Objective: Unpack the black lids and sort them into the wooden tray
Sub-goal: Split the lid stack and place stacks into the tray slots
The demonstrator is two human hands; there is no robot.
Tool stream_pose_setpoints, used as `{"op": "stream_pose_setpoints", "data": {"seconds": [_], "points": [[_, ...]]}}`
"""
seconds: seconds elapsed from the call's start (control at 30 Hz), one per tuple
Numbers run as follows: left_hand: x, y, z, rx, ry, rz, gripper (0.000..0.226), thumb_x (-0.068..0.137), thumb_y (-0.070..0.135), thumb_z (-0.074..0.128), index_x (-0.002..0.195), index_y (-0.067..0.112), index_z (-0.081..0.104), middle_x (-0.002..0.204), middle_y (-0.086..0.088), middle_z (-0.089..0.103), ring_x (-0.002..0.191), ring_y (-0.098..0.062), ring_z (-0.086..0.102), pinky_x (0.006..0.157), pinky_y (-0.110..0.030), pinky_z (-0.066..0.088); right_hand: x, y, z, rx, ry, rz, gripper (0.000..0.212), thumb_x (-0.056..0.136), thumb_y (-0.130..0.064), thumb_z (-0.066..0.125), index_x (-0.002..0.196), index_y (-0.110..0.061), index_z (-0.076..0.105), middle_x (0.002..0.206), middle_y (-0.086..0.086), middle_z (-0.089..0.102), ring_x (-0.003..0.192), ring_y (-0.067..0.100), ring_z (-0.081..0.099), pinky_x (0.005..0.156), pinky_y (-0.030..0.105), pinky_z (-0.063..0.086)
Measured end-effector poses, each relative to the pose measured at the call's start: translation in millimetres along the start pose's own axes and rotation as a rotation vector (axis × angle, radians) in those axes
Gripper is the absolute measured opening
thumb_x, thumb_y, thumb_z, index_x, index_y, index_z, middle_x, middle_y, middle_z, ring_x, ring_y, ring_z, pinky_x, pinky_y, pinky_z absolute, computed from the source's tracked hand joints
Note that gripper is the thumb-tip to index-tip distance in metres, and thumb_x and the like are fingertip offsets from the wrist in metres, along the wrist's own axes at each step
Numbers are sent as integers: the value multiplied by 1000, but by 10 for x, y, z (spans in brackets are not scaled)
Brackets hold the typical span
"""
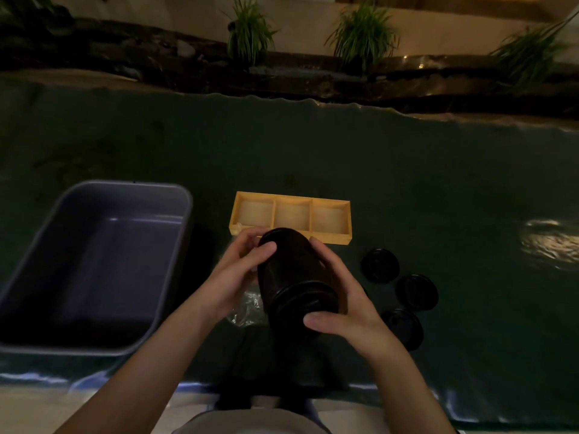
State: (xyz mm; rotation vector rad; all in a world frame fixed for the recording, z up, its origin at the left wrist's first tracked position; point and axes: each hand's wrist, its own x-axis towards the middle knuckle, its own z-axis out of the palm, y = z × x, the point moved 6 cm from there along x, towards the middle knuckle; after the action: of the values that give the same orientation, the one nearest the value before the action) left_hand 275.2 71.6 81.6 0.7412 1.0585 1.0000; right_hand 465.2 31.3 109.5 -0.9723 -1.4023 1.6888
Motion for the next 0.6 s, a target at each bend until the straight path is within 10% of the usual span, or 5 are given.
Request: {"op": "stream_pose_setpoints", "data": {"seconds": [0.1,0.27,0.43,0.6], "points": [[-12,-32,-59,-112,47,16,55,59,48,94,98,28,62,103,6,73,97,-16,72,74,-34,57,41,53,-36,12,83,17,99,69,-40,95,154,-37,44,157,-3,49,142,24,52,115,49,47],[-139,61,-156,-169,251,69,51,54,54,94,92,41,63,123,-9,62,104,-29,70,75,-38,59,31,-28,-133,-172,353,-114,75,78,-46,86,144,-42,51,146,2,53,133,19,58,104,37,56],[-331,302,-101,220,318,344,66,77,55,75,136,52,46,121,19,64,112,-3,67,78,-18,58,12,-65,-77,-257,542,-210,35,102,-19,63,135,-31,58,134,-4,67,128,14,63,102,38,57],[-458,297,-32,672,312,378,87,69,71,75,145,46,41,136,15,46,123,3,50,93,-12,47,35,-21,109,-203,475,-108,64,93,-63,62,147,-34,45,142,-18,60,131,1,58,100,21,53]]}}
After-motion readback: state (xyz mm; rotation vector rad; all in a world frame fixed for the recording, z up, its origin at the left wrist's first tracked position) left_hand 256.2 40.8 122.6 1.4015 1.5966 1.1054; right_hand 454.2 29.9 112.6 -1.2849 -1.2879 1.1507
